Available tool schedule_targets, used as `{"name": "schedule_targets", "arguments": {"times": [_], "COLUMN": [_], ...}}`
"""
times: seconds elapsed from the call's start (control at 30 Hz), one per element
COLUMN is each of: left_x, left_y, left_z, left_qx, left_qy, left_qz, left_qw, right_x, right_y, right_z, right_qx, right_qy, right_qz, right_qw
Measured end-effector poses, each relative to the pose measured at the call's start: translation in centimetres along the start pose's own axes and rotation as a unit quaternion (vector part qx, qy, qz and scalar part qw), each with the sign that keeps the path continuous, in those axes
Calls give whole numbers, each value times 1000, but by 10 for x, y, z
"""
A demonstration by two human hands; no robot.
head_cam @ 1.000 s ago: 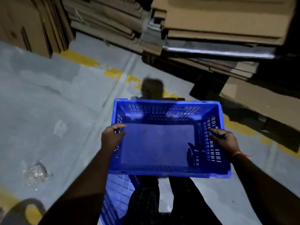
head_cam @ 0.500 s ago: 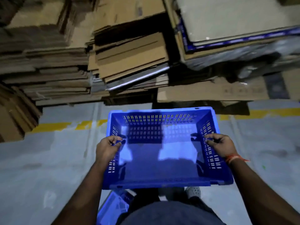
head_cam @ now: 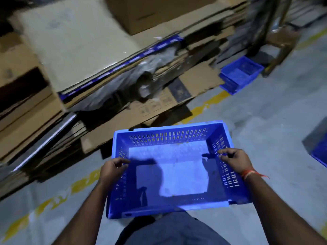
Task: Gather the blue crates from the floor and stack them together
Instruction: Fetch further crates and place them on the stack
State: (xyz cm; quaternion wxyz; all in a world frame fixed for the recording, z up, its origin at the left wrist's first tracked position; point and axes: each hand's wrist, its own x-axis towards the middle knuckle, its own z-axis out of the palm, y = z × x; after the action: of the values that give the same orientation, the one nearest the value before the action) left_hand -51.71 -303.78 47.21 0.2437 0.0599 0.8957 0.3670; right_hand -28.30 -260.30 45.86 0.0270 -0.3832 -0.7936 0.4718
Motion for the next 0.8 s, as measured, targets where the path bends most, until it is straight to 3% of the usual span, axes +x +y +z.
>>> {"name": "schedule_targets", "arguments": {"times": [0.17, 0.43, 0.8], "left_x": [59, 163, 268], "left_y": [83, 220, 440], "left_z": [62, 172, 299], "left_qx": [-16, -40, 14], "left_qy": [-76, -207, -343], "left_qz": [73, 115, 240], "left_qw": [994, 971, 908], "right_x": [8, 25, 61], "right_y": [44, 94, 112], "right_z": [-72, -157, -262], "right_qx": [26, 48, 98], "right_qy": [81, 191, 330], "right_qz": [60, 135, 205], "right_qw": [995, 971, 916]}}
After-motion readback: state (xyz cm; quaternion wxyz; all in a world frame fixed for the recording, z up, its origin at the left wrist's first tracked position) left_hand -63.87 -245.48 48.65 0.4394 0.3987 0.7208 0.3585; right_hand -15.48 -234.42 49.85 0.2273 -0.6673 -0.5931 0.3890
